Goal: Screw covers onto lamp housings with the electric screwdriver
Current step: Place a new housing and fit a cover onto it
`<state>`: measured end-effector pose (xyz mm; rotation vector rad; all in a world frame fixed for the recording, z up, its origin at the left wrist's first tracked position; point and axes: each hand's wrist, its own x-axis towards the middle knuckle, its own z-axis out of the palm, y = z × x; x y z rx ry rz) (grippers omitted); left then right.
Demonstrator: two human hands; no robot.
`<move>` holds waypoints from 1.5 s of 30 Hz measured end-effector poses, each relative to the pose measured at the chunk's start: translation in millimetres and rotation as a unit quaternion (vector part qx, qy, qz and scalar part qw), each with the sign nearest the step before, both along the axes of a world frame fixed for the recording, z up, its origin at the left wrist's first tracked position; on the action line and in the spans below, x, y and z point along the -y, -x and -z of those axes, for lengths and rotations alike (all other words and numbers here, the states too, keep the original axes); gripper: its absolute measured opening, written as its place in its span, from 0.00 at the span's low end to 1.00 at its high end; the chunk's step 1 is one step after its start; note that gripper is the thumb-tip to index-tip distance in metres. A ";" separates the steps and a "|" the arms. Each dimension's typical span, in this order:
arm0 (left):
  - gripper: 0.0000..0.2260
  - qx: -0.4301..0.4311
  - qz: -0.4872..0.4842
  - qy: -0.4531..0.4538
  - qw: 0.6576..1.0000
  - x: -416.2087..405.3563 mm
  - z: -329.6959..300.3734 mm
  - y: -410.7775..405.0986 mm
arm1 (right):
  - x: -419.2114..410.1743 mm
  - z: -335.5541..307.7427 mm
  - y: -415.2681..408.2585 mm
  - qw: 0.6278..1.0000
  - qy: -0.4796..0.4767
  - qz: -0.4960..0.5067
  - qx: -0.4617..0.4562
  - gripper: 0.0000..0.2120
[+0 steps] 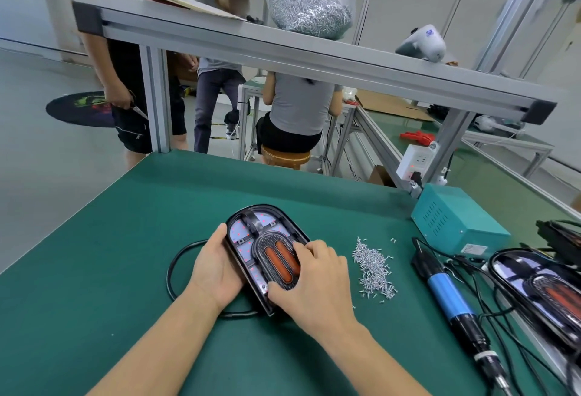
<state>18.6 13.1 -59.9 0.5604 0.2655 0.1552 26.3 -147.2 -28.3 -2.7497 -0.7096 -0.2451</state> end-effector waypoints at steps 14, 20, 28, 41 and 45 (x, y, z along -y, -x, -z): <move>0.18 -0.113 -0.053 -0.037 0.991 -4.0 -13.3 2.9 | 31.5 -4.8 -14.2 0.951 -0.245 -0.012 -0.188 0.24; 0.15 -0.131 -0.045 -0.055 0.989 2.6 -7.4 7.4 | 47.2 -5.4 -14.9 0.907 -0.308 0.003 -0.287 0.17; 0.03 -0.247 -0.088 -0.583 0.769 -4.8 -4.7 20.8 | 52.4 -3.0 -12.6 0.902 -0.330 0.002 -0.278 0.14; 0.14 -0.304 0.003 -0.638 0.707 -29.3 -16.5 16.8 | 63.9 9.9 -3.2 0.934 -0.133 -0.014 -0.331 0.11; 0.06 -0.307 -0.017 -0.648 0.697 -29.7 -18.2 17.2 | 58.8 9.7 -11.9 0.957 -0.077 -0.009 -0.280 0.04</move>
